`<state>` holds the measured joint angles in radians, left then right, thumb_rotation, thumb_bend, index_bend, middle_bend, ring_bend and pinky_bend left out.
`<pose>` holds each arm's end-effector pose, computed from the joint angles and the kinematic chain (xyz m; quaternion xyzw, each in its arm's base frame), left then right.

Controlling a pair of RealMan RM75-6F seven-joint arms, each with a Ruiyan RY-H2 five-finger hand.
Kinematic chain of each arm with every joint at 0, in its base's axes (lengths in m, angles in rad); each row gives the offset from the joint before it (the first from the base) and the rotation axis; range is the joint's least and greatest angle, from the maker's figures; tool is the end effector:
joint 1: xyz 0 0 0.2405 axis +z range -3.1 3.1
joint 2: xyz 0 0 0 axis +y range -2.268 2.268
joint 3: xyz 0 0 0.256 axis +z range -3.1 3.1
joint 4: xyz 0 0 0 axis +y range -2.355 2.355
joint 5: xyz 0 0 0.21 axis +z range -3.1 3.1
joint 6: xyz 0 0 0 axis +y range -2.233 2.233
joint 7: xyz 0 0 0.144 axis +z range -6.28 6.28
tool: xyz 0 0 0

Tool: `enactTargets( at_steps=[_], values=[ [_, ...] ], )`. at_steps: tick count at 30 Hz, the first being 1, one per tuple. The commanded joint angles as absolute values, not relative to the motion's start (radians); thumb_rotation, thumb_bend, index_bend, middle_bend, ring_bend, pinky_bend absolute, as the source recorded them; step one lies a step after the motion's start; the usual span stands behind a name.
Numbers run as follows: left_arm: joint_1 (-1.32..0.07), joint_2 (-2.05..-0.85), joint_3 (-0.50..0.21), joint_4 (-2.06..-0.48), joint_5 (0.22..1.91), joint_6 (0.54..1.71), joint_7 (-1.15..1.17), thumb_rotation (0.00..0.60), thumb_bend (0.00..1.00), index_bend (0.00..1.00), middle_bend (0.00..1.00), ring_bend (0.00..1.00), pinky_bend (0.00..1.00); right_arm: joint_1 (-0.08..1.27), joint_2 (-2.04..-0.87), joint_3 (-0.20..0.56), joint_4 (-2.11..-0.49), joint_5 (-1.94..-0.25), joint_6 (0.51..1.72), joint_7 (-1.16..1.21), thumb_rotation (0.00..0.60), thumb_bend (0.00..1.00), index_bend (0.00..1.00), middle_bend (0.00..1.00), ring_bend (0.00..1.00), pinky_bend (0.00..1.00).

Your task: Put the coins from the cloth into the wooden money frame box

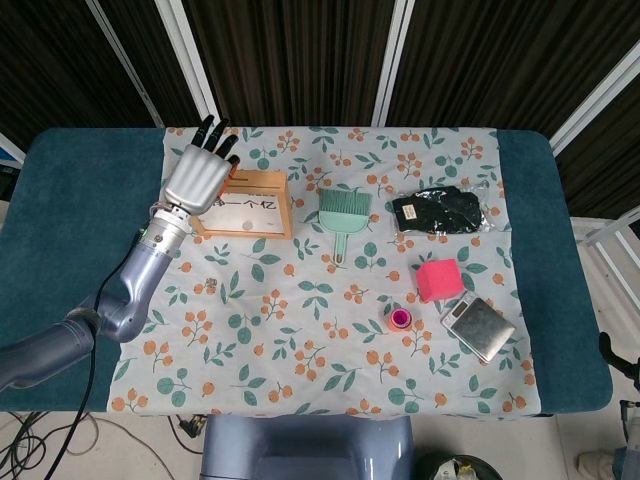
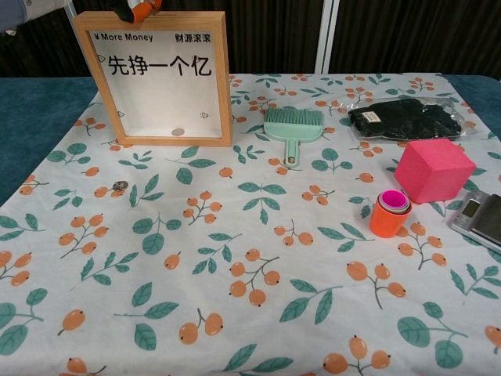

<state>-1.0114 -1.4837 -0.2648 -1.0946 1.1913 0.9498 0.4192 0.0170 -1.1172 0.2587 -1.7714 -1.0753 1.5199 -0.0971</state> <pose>-0.0939 0.4667 0.0743 -0.7387 -0.1215 -0.3692 0.5506 -0.3301 -0.1859 0.1953 0.3896 -0.4585 0.3732 0.7062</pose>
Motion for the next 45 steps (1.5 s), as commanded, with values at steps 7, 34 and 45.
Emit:
enactTargets(
  at_steps=[7,34,45],
  values=[
    [-1.015,-1.484,-0.269,-1.097,1.182,0.948,0.433,0.6,0.38,0.51,0.19,0.0,0.0,0.017,-1.115,0.259,-1.773,-1.073,1.518,-0.098,0.6,0.39,0.13,0.03,0.0,0.0],
    [-1.013,-1.461,-0.27,-1.133,1.179,0.955,0.448,0.6,0.38,0.49,0.18,0.0,0.0,0.02,-1.113,0.258,-1.776,-1.068,1.514,-0.105,0.6,0.39,0.13,0.03,0.0,0.0],
    [-0.97,-1.401,-0.325,-1.276,1.253,1.128,0.332,0.6,0.32,0.48,0.18,0.0,0.0,0.02,-1.113,0.261,-1.773,-1.065,1.516,-0.104,0.6,0.39,0.13,0.03,0.0,0.0]
  ],
)
